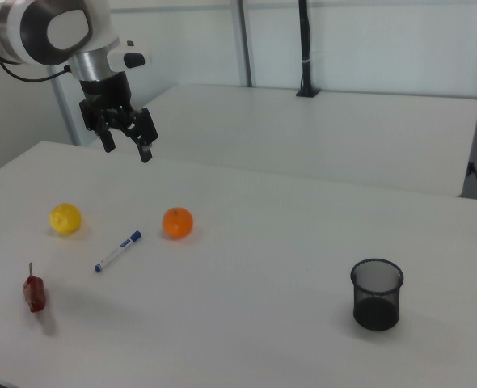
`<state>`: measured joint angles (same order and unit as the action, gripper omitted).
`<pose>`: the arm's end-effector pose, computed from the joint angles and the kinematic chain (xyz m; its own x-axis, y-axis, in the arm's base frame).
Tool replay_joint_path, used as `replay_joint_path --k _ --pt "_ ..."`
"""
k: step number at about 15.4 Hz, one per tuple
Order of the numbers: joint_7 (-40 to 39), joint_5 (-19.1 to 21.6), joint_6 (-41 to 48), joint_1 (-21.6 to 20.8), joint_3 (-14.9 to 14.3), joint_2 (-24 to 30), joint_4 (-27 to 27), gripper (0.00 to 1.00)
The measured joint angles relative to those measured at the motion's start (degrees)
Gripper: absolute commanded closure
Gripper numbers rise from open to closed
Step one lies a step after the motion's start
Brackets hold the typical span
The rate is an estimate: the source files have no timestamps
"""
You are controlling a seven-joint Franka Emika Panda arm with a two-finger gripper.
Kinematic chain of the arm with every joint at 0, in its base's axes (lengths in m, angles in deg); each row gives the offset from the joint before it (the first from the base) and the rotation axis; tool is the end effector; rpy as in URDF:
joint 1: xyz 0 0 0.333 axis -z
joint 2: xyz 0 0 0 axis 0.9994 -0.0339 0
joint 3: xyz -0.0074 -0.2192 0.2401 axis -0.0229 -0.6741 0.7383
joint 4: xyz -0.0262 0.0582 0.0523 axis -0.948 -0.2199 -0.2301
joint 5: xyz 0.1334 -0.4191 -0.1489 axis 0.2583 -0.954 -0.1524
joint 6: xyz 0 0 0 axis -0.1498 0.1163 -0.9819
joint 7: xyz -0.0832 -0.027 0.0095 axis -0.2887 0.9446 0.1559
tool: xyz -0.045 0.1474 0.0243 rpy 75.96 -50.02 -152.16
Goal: Place marker
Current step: 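Move the gripper toward the blue-capped white marker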
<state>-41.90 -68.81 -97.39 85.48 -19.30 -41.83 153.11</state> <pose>0.6411 0.0389 0.5604 0.9962 0.0057 0.0870 0.0078 -0.9997 -0.0244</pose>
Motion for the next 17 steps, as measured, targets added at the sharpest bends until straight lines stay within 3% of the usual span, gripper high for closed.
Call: replay_joint_path --k 12,17 --pt "0.00 0.04 0.00 -1.43 0.01 -0.06 1.93 0.00" --pt "-0.07 1.11 -1.50 -3.82 0.05 -2.79 2.92 0.00"
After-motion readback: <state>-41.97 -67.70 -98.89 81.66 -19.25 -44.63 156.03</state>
